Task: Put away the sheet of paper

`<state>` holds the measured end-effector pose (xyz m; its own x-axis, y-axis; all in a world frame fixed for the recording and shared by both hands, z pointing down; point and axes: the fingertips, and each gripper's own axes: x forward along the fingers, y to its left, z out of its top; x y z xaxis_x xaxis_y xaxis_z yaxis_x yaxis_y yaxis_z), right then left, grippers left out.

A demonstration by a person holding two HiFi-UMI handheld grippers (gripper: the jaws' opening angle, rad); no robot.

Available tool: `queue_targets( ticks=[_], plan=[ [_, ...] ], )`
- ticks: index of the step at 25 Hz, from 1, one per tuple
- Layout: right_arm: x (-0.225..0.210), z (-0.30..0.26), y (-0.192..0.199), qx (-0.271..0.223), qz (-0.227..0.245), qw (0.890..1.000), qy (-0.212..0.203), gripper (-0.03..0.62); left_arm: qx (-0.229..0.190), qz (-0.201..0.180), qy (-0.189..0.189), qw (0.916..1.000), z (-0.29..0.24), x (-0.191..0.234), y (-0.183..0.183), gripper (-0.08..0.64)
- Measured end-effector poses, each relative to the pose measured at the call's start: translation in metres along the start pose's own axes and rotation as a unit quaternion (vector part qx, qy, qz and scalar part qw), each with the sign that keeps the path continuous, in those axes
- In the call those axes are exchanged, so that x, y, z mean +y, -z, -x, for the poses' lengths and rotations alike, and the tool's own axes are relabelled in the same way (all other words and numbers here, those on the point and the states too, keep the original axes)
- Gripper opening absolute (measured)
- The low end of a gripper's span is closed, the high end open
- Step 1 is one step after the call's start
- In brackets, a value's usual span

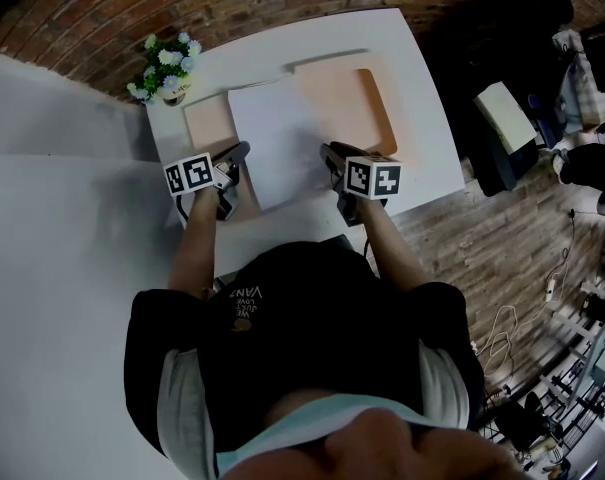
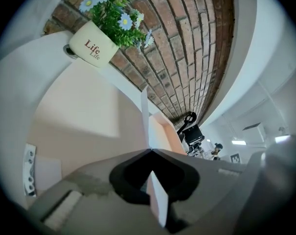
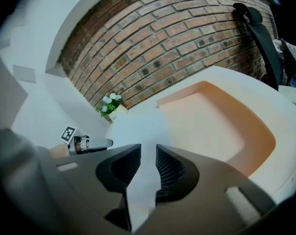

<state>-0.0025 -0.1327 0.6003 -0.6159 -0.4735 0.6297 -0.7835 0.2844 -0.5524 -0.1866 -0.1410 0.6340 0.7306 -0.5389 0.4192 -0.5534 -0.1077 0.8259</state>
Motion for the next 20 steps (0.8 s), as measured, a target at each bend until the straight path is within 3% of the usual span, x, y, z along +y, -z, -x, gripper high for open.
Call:
queue_targets(
  ticks=[11, 20],
  plan=[
    [-0.010, 0.005, -0.010, -0.011, 0.007, 1.000, 0.011, 0.090, -0.011, 0.012, 0.004, 0.9999, -0.009, -0.006, 0.000, 0.001],
    [-0.020, 0.012, -0.020, -0.026, 0.023, 0.999, 0.024, -0.002, -0.008, 0.013, 0.003, 0.9999, -0.021, -0.013, 0.004, 0.000]
  ],
)
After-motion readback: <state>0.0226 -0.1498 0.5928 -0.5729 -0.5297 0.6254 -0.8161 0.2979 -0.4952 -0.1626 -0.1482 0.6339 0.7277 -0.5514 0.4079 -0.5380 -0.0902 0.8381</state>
